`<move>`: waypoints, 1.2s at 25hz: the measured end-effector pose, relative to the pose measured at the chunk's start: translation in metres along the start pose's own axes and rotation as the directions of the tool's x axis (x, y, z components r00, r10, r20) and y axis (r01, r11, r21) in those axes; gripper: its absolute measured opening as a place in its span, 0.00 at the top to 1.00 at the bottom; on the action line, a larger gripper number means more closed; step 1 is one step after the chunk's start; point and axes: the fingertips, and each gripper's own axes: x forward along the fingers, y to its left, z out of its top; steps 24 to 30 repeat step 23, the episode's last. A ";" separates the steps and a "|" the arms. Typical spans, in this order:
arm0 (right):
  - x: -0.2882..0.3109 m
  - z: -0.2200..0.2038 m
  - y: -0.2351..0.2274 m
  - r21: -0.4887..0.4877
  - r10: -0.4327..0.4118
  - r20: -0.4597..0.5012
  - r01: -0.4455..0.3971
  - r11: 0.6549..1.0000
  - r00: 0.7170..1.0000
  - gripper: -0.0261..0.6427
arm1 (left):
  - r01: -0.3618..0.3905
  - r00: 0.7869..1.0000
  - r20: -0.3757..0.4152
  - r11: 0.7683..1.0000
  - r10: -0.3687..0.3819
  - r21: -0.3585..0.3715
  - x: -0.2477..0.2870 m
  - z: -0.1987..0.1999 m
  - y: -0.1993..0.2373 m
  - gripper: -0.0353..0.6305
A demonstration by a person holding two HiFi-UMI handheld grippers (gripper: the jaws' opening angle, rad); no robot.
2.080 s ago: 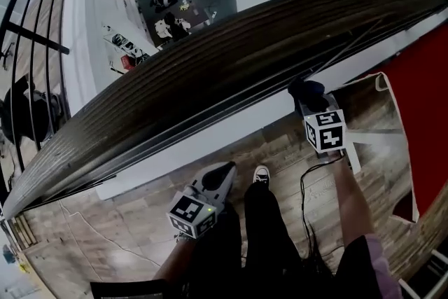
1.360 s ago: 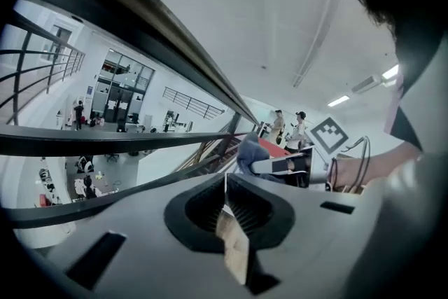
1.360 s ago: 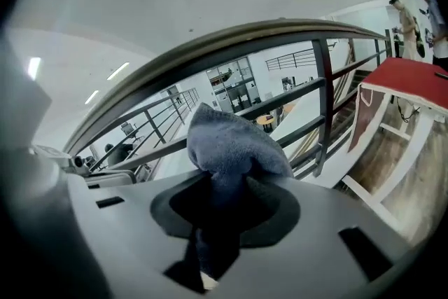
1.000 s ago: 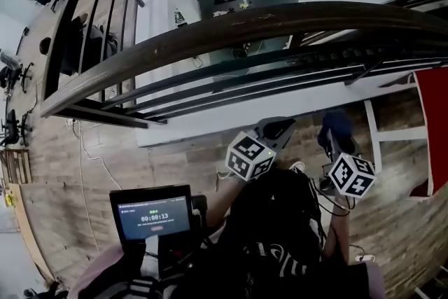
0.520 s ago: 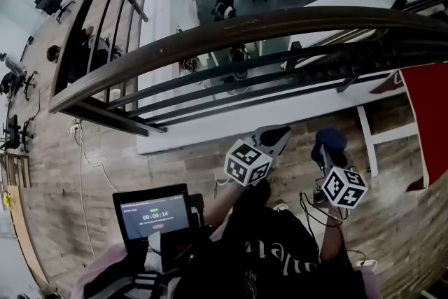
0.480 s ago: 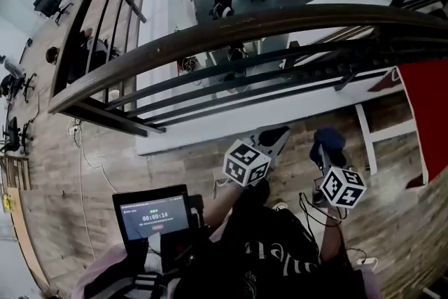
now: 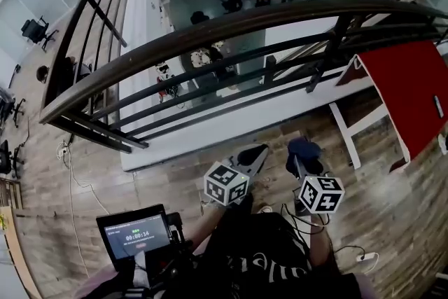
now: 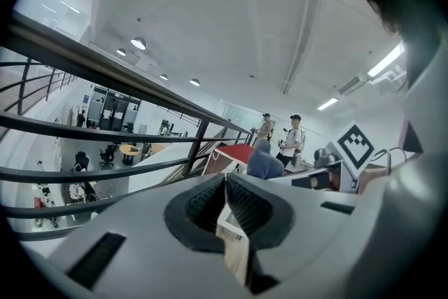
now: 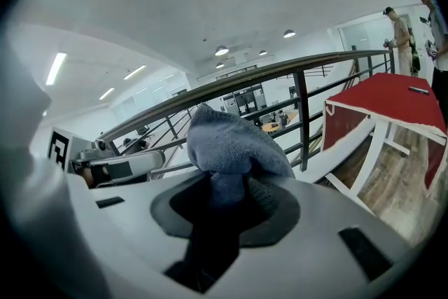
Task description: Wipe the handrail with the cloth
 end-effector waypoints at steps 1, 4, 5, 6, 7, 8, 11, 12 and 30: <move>-0.004 -0.001 0.000 -0.005 0.004 -0.002 -0.004 1.000 1.000 0.80 | -0.004 1.000 0.002 1.000 0.004 -0.001 -0.001 0.000 -0.004 0.95; -0.012 -0.007 0.002 -0.013 0.016 -0.008 -0.016 1.000 1.000 0.80 | -0.017 1.000 0.010 1.000 0.017 0.000 -0.008 -0.003 -0.013 0.95; -0.015 -0.009 0.002 -0.016 0.021 -0.007 -0.021 1.000 1.000 0.80 | -0.021 1.000 0.014 1.000 0.021 0.001 -0.009 -0.004 -0.016 0.95; -0.018 -0.012 0.003 -0.021 0.025 -0.005 -0.025 0.999 1.000 0.80 | -0.026 1.000 0.017 1.000 0.026 0.002 -0.011 -0.006 -0.020 0.95; -0.021 -0.014 0.003 -0.026 0.029 -0.005 -0.029 0.999 1.000 0.80 | -0.030 0.999 0.019 1.000 0.030 0.001 -0.013 -0.009 -0.023 0.95; -0.024 -0.017 0.005 -0.031 0.034 -0.005 -0.034 0.999 0.999 0.80 | -0.035 0.999 0.020 0.999 0.035 0.000 -0.015 -0.012 -0.026 0.95; -0.030 -0.026 0.012 -0.039 0.045 -0.015 -0.045 0.998 0.999 0.80 | -0.046 0.999 0.017 0.999 0.046 -0.005 -0.025 -0.020 -0.030 0.95; -0.031 -0.028 0.014 -0.042 0.049 -0.019 -0.050 0.998 0.999 0.80 | -0.050 0.999 0.017 0.999 0.050 -0.007 -0.028 -0.021 -0.031 0.95; -0.045 -0.036 0.030 -0.074 0.073 -0.044 -0.077 0.994 0.996 0.80 | -0.085 0.996 0.035 0.996 0.085 -0.022 -0.051 -0.021 -0.040 0.95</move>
